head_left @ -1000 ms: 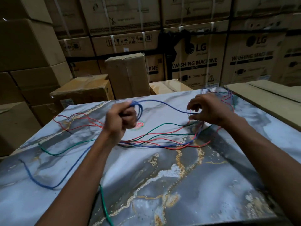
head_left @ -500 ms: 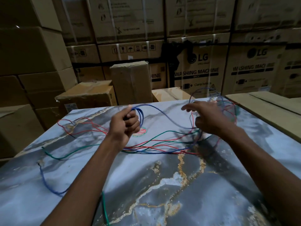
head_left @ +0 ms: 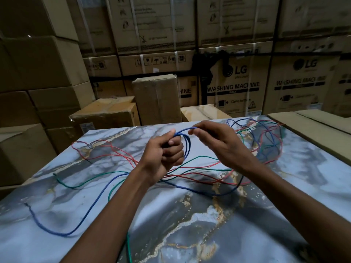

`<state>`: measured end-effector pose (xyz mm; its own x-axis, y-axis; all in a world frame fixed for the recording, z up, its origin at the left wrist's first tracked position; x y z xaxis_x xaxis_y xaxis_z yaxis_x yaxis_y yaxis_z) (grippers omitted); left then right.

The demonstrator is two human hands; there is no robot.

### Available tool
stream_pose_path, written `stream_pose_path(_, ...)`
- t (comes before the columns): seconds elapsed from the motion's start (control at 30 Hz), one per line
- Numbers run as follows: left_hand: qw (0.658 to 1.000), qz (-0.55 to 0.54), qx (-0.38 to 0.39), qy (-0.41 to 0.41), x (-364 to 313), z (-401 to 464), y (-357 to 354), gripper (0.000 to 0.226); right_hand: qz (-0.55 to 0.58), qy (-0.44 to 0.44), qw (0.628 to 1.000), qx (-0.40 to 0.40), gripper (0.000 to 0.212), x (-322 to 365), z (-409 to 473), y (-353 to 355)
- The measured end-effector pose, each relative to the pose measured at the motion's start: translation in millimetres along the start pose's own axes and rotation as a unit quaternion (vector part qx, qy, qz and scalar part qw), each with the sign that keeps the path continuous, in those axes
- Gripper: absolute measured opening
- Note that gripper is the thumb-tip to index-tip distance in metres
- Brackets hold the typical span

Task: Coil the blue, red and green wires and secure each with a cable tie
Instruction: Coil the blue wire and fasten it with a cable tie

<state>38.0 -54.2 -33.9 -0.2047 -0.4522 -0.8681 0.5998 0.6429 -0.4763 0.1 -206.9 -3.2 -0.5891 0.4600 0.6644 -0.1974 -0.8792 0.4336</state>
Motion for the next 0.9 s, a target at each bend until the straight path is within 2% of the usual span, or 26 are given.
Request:
stream_pose_path(0.13, 0.999, -0.002, 0.04, 0.025, 0, -6, -14, 0.043, 0.083, -0.024, 0.995, -0.05, 0.016, -5, 6, 27)
stream_pose_path(0.23, 0.999, -0.019, 0.048, 0.012, -1, -7, -18, 0.042, 0.11, -0.051, 0.991, -0.047, 0.025, -15, 8, 38)
stream_pose_path(0.33, 0.998, -0.039, 0.048, -0.001, -2, -6, -19, 0.041, 0.092, -0.064, 0.993, -0.042, 0.028, -24, 9, 45)
stream_pose_path(0.5, 0.992, -0.114, 0.027, -0.05, -12, -3, -6, 0.043, 0.046, -0.06, 0.997, -0.016, 0.021, -33, 6, 44)
stream_pose_path(0.6, 0.982, -0.168, -0.002, -0.084, -19, 1, 6, 0.044, 0.014, -0.057, 0.998, 0.019, 0.029, -37, 4, 40)
stream_pose_path(0.73, 0.965, -0.216, -0.065, -0.135, -31, 3, 30, 0.043, 0.047, -0.055, 0.997, 0.019, 0.027, -43, 3, 48)
stream_pose_path(0.9, 0.948, -0.232, -0.151, -0.158, -32, 2, 57, 0.043, -0.092, -0.036, 0.994, 0.041, 0.025, -49, 3, 47)
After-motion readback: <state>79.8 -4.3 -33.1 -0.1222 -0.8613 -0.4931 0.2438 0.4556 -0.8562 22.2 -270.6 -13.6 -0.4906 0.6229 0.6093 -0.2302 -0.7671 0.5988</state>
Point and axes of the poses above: each hand's wrist, its own z-axis towards the middle knuckle, its own y-axis out of the back of the hand, x = y × z, the point moved 5 cm from there along z, towards the middle knuckle, and after that the axes turned 2 degrees about -y, right-handed, at the moved point
